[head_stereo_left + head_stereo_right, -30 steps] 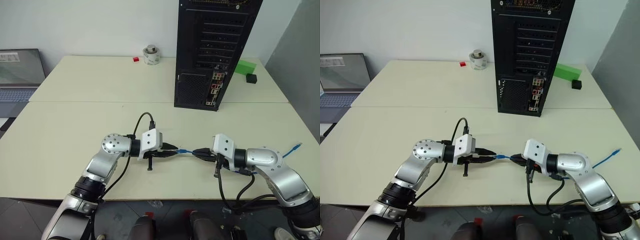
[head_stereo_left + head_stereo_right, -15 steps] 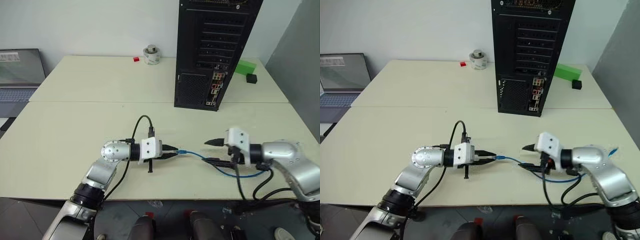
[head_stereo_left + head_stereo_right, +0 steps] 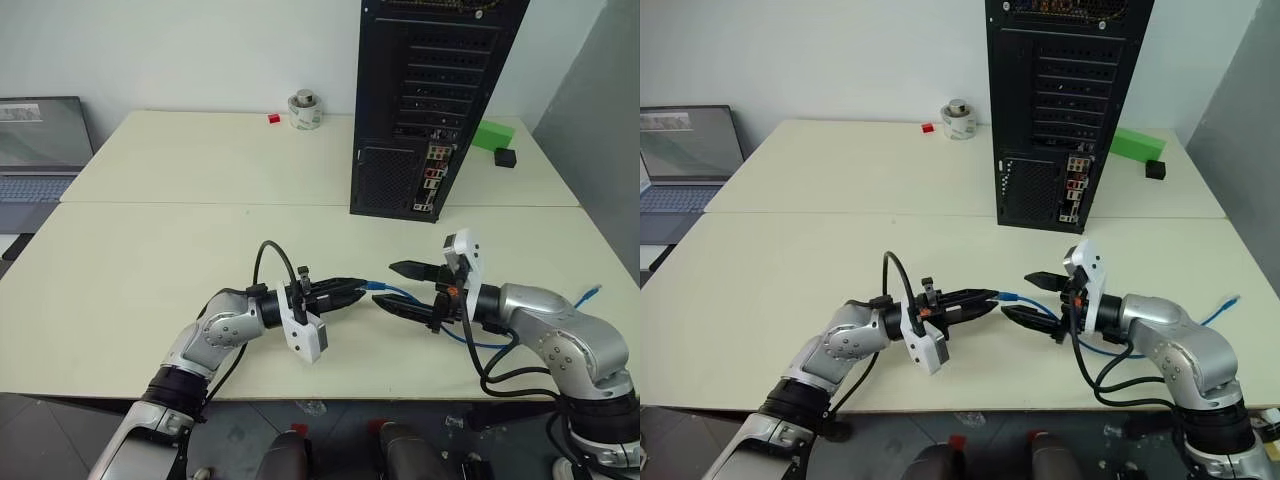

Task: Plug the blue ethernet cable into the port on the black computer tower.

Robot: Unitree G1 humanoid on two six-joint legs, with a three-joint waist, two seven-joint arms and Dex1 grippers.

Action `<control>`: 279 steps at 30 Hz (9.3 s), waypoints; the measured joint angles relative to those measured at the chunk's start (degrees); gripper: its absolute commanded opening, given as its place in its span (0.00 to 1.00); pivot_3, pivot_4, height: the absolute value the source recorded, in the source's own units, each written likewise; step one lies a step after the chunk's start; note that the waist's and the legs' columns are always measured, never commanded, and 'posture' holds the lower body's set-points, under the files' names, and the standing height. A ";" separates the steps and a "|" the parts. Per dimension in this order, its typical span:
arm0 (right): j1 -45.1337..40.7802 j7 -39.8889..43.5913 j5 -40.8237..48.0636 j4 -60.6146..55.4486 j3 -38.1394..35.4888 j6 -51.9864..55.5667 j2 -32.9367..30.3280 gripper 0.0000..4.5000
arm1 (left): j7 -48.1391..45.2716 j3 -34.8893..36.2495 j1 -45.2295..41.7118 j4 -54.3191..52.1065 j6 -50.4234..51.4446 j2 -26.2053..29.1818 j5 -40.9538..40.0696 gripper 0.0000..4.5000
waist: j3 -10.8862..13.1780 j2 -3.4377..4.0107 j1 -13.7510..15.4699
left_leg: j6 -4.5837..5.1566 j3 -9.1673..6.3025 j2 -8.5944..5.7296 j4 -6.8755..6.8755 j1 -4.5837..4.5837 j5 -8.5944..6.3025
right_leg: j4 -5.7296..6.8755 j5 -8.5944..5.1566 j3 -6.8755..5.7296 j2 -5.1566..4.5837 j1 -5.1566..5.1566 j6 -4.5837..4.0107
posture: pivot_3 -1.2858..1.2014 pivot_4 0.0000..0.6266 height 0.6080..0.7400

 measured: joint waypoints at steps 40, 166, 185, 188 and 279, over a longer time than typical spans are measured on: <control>-4.08 -2.73 5.44 3.75 -2.48 2.10 -0.97 0.10 | 12.28 -1.31 -0.81 0.70 -1.89 2.83 8.88 0.00 | 0.00 0.00 -0.04 | 0.00 -0.05 0.00 0.00 -0.03 0.00 | 0.01 0.00 -0.10 0.01 0.00 0.00 | 0.52 0.24 1.00; -3.37 4.47 -37.55 7.83 24.05 -24.67 0.67 0.02 | -35.30 -0.43 -0.86 -4.15 53.34 4.44 -31.81 1.00 | -0.01 -0.04 -0.22 | 0.00 -0.06 0.10 0.01 -0.01 0.00 | 0.01 -0.02 -0.06 0.32 -0.03 -0.01 | 0.52 0.24 1.00; -3.75 6.38 -36.18 6.02 24.02 -23.62 -0.32 0.02 | -39.26 -1.39 -1.47 -3.58 51.96 3.31 -30.59 0.18 | -0.01 -0.04 -0.23 | 0.00 -0.07 0.10 0.00 0.00 0.00 | 0.01 -0.02 -0.07 0.32 -0.04 -0.01 | 0.52 0.24 1.00; -3.91 6.41 -36.15 5.86 23.67 -23.38 -0.47 0.02 | -39.44 -1.75 -1.47 -3.39 51.65 3.14 -30.48 0.07 | -0.01 -0.05 -0.22 | 0.00 -0.07 0.10 0.00 0.00 0.00 | 0.01 -0.02 -0.06 0.32 -0.03 -0.01 | 0.52 0.24 1.00; -8.60 -3.70 -2.33 6.25 4.11 4.71 4.03 0.00 | 6.70 -1.11 3.56 -3.01 23.07 0.02 -6.30 0.84 | -0.02 -0.06 -0.15 | 0.00 -0.15 -0.03 0.00 -0.09 0.00 | 0.02 -0.01 -0.20 -0.04 -0.03 -0.01 | 0.52 0.24 1.00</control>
